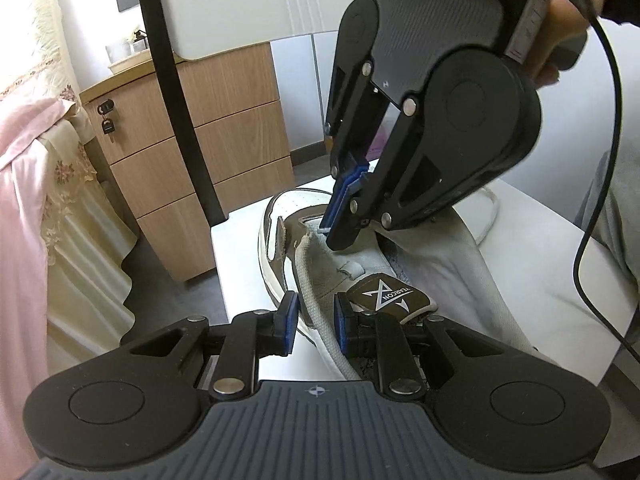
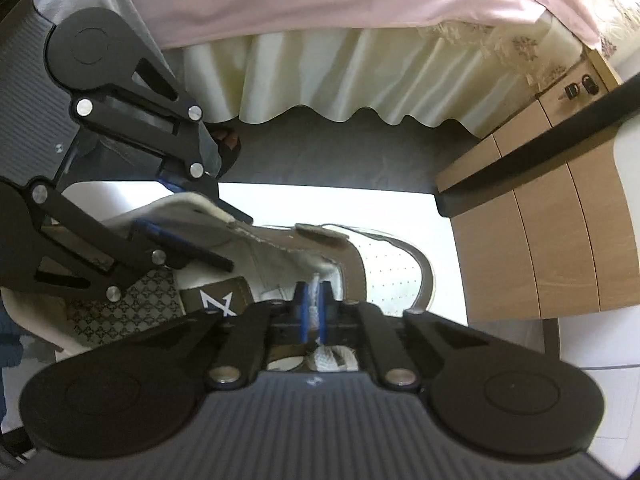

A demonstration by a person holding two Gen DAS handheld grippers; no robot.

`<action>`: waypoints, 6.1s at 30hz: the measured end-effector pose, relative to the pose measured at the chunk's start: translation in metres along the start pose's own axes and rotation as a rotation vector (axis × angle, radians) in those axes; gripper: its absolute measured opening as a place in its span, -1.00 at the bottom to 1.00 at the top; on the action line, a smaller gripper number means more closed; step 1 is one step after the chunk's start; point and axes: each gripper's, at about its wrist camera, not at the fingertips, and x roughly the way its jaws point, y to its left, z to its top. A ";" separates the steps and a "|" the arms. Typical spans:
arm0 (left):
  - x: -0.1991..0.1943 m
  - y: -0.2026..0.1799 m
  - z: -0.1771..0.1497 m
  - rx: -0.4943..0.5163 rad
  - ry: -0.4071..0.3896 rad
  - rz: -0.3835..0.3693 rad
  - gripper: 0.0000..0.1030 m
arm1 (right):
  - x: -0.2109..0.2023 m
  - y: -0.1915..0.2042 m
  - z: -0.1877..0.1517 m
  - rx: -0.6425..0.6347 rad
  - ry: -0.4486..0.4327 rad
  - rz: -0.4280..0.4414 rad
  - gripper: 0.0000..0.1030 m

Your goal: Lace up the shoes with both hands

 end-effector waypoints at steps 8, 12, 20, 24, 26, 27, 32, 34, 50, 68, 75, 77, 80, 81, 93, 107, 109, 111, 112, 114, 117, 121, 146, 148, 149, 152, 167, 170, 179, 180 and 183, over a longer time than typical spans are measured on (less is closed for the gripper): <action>0.002 -0.003 0.000 0.035 0.011 -0.001 -0.59 | -0.031 -0.002 -0.006 0.173 -0.183 -0.017 -0.96; 0.003 -0.005 0.000 0.035 0.008 -0.015 -0.60 | -0.061 -0.009 0.002 0.265 -0.320 -0.011 -1.00; 0.006 -0.008 0.002 0.040 0.002 -0.021 -0.58 | -0.129 -0.031 0.064 0.244 -0.519 -0.067 -0.99; 0.007 -0.005 0.002 0.019 0.006 -0.028 -0.54 | -0.120 -0.041 0.060 0.256 -0.456 -0.074 -0.99; 0.007 -0.002 0.003 -0.005 0.011 -0.032 -0.45 | -0.110 -0.043 0.049 0.280 -0.403 -0.062 -0.93; 0.007 -0.001 0.003 -0.016 0.013 -0.028 -0.41 | -0.105 -0.040 0.040 0.283 -0.373 -0.055 -0.93; 0.008 0.004 0.003 -0.049 0.013 -0.012 -0.21 | -0.078 -0.027 0.000 0.317 -0.242 -0.022 -0.59; 0.009 0.006 0.002 -0.066 0.017 -0.025 -0.23 | -0.068 -0.022 -0.015 0.326 -0.199 -0.008 -0.39; 0.014 -0.003 0.002 -0.004 0.021 -0.019 -0.24 | -0.009 0.012 -0.016 0.093 -0.030 0.004 -0.59; 0.019 -0.014 0.004 0.060 0.039 0.002 -0.35 | -0.119 -0.009 0.005 0.444 -0.552 0.004 -0.97; 0.019 -0.014 0.004 0.053 0.040 0.003 -0.35 | -0.167 -0.022 0.046 0.392 -0.680 -0.002 -0.97; 0.018 -0.014 0.004 0.052 0.039 0.002 -0.35 | -0.161 -0.026 0.048 0.386 -0.633 -0.016 -0.96; 0.017 -0.013 0.004 0.048 0.039 0.002 -0.35 | -0.144 -0.036 0.044 0.416 -0.557 -0.011 -0.91; 0.017 -0.013 0.003 0.045 0.039 0.001 -0.35 | -0.136 -0.038 0.042 0.428 -0.528 -0.016 -0.88; 0.015 -0.012 0.002 0.032 0.036 -0.006 -0.35 | -0.075 -0.053 -0.024 0.542 -0.231 -0.030 0.05; 0.016 -0.014 0.003 0.039 0.042 -0.001 -0.35 | -0.011 -0.006 -0.031 0.344 -0.122 -0.033 -0.95; 0.017 -0.015 0.005 0.043 0.047 0.007 -0.35 | -0.022 -0.010 -0.035 0.434 -0.199 -0.038 -0.96; 0.019 -0.016 0.006 0.044 0.051 0.009 -0.35 | -0.036 -0.014 -0.039 0.517 -0.285 -0.036 -0.96; 0.020 -0.017 0.006 0.044 0.054 0.010 -0.35 | -0.044 -0.015 -0.039 0.541 -0.322 -0.038 -0.96; 0.021 -0.018 0.007 0.047 0.056 0.017 -0.34 | -0.062 -0.015 -0.037 0.566 -0.403 -0.046 -0.96; 0.022 -0.019 0.007 0.046 0.058 0.022 -0.34 | -0.091 -0.016 -0.023 0.571 -0.502 -0.052 -0.96; 0.022 -0.021 0.007 0.047 0.060 0.026 -0.34 | -0.133 -0.022 -0.003 0.554 -0.621 -0.053 -0.96; 0.025 -0.023 0.011 0.039 0.065 0.017 -0.34 | -0.112 -0.027 0.030 0.546 -0.452 0.035 0.12; 0.025 -0.022 0.011 0.032 0.064 0.014 -0.34 | -0.095 -0.028 0.019 0.582 -0.396 0.056 0.48; 0.025 -0.022 0.011 0.030 0.064 0.012 -0.34 | -0.088 -0.029 0.013 0.606 -0.368 0.067 0.71; 0.026 -0.021 0.011 0.026 0.061 0.008 -0.34 | -0.072 -0.036 -0.005 0.688 -0.329 0.110 0.76; 0.027 -0.019 0.010 0.010 0.054 -0.007 -0.34 | 0.018 -0.079 -0.134 1.382 -0.295 0.354 0.93; 0.028 -0.019 0.010 0.010 0.053 -0.008 -0.34 | 0.027 -0.077 -0.145 1.436 -0.338 0.434 0.93; 0.028 -0.021 0.011 0.012 0.052 -0.006 -0.34 | 0.013 -0.076 -0.160 1.476 -0.536 0.667 0.95; 0.028 -0.022 0.011 0.012 0.052 -0.006 -0.34 | 0.010 -0.076 -0.158 1.465 -0.539 0.673 0.95; 0.028 -0.022 0.011 0.013 0.052 -0.004 -0.34 | -0.001 -0.076 -0.158 1.451 -0.567 0.655 0.95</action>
